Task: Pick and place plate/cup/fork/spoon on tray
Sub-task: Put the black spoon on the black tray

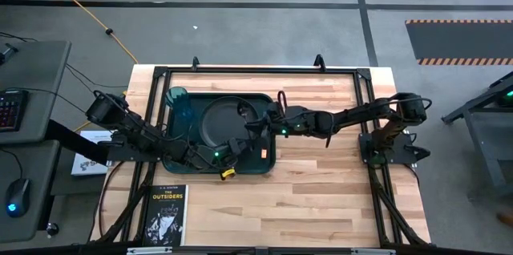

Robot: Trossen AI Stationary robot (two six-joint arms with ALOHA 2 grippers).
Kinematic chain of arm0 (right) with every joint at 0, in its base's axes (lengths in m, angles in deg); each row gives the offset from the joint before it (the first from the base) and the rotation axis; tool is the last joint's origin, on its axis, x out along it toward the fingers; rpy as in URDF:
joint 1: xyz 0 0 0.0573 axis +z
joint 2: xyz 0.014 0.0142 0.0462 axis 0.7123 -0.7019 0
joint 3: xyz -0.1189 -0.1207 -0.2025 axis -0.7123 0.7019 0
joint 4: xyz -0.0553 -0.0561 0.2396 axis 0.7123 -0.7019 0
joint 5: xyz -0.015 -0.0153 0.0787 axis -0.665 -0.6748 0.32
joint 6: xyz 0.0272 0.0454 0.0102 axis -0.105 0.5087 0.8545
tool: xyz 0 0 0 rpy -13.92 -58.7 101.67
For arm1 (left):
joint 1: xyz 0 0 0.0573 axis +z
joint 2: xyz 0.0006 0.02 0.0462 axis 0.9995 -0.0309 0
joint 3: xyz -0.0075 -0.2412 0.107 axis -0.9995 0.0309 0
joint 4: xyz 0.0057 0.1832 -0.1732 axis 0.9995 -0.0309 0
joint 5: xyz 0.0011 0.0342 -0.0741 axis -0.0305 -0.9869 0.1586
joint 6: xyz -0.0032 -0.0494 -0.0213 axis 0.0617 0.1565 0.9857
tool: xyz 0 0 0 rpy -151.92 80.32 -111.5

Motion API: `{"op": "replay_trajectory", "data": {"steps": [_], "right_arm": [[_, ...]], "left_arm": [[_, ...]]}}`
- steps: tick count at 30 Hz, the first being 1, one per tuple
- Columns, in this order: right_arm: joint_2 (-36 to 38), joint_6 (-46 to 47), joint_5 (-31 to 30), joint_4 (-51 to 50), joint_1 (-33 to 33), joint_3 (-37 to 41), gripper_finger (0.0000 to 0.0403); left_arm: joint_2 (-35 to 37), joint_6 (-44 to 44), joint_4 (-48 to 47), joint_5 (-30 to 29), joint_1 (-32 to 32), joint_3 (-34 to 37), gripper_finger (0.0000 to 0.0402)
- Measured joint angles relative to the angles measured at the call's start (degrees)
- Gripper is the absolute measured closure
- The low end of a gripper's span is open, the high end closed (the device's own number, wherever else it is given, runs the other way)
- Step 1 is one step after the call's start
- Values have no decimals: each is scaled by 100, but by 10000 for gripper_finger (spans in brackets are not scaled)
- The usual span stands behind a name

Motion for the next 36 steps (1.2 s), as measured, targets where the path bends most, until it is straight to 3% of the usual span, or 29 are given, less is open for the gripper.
{"op": "replay_trajectory", "data": {"steps": [7,11,16,19,23,26,28,32,36], "right_arm": [[75,-339,27,-100,-33,2,399],[303,-624,-91,-733,-154,28,403],[841,-828,-482,-1749,-226,64,403],[1162,-816,-728,-1983,-234,383,403],[1671,-466,-1129,-1902,-232,1163,403],[2018,56,-1407,-1462,-232,2013,403],[2165,448,-1591,-785,-232,2576,403],[2122,1081,-1796,596,-232,3458,403],[1768,1506,-1864,1165,-186,3654,403]], "left_arm": [[28,579,103,-354,0,0,324],[56,982,353,-639,-14,-13,281],[66,1230,920,-1579,-133,-13,232],[219,1067,1174,-2203,-297,-13,212],[668,1482,1168,-2490,-436,-2,201],[1210,2034,1148,-2393,-461,173,200],[1642,2528,1149,-2017,-458,397,200],[2649,3620,1152,-691,-271,1047,200],[3503,4979,1145,551,147,1573,200]]}}
